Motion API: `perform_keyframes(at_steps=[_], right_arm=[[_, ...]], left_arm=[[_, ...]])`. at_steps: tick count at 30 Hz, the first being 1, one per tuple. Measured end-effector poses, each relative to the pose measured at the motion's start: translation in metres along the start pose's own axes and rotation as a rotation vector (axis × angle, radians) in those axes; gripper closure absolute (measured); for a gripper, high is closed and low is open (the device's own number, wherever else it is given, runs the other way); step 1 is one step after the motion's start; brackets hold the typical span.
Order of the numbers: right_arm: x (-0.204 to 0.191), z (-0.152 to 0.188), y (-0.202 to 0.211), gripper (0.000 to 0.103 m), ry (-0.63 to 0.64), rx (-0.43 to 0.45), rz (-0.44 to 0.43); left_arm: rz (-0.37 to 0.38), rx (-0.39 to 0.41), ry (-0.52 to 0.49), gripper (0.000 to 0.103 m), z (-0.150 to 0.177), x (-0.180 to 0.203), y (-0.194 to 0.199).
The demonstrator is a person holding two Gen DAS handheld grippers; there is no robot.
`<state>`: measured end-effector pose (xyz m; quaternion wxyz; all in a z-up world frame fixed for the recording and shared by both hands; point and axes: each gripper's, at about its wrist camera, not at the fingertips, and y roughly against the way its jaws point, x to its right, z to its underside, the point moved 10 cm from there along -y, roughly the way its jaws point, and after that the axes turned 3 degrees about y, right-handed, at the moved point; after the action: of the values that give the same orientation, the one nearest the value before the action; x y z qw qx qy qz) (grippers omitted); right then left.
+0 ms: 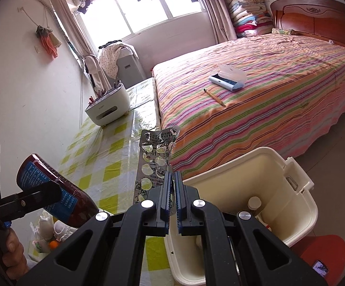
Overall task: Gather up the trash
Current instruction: 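Carry both items over the cream bin and open both tools to drop them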
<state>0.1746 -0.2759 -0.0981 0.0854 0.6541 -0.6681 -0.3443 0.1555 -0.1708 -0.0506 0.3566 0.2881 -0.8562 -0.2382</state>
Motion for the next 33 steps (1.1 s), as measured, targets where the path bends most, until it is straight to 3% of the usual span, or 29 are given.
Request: perform_keyframes(at_steps=[13, 33], right_arm=[[0.033, -0.008, 0.014, 0.099, -0.006, 0.054, 0.115], [0.054, -0.011, 0.022, 0.098, -0.096, 0.074, 0.147]], left_arm=[[0.023, -0.050, -0.027, 0.061, 0.011, 0.020, -0.035], [0.017, -0.104, -0.027, 0.061, 0.024, 0.022, -0.063]])
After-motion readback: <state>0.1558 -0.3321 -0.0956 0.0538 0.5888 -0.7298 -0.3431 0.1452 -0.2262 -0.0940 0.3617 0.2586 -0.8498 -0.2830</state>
